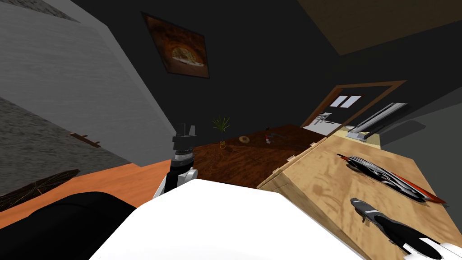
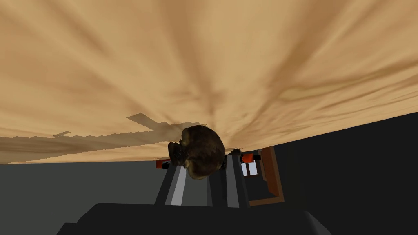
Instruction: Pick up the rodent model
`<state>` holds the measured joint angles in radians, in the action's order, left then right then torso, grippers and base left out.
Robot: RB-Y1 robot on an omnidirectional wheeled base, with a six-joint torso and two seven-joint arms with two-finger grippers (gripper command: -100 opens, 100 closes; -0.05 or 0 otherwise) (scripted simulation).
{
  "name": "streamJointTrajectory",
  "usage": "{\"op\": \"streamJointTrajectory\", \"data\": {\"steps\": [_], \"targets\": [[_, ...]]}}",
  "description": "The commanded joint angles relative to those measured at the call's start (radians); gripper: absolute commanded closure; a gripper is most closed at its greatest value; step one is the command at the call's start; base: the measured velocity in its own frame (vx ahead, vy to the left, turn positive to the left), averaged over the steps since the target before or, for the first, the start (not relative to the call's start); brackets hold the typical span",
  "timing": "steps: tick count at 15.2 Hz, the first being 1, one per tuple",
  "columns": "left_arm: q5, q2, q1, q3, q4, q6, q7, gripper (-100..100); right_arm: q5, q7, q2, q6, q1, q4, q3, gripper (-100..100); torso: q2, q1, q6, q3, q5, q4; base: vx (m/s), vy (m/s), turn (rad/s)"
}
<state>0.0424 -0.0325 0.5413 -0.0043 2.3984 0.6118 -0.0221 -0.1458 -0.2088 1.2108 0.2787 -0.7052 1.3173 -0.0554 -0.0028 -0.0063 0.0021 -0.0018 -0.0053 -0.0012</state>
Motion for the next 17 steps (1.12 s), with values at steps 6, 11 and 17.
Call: {"op": "streamJointTrajectory", "data": {"steps": [6, 11, 17], "targets": [[0.000, 0.000, 0.000, 0.000, 0.000, 0.000, 0.000, 0, 0.000, 0.085, -0.078, 0.016, -0.121, 0.135, -0.113, 100, -0.004, -0.002, -0.001, -0.002, -0.002, -0.001, 0.097, -0.033, -0.072], [0.000, 0.000, 0.000, 0.000, 0.000, 0.000, 0.000, 0, 0.007, 0.154, -0.148, 0.032, -0.228, 0.249, -0.216, 100, -0.002, -0.002, -0.001, -0.001, -0.001, -0.001, 0.070, -0.028, -0.063], [0.000, 0.000, 0.000, 0.000, 0.000, 0.000, 0.000, 0, 0.006, 0.189, -0.181, 0.038, -0.288, 0.314, -0.273, 100, -0.002, -0.001, -0.001, -0.001, 0.000, -0.001, 0.063, -0.021, -0.056]]}}
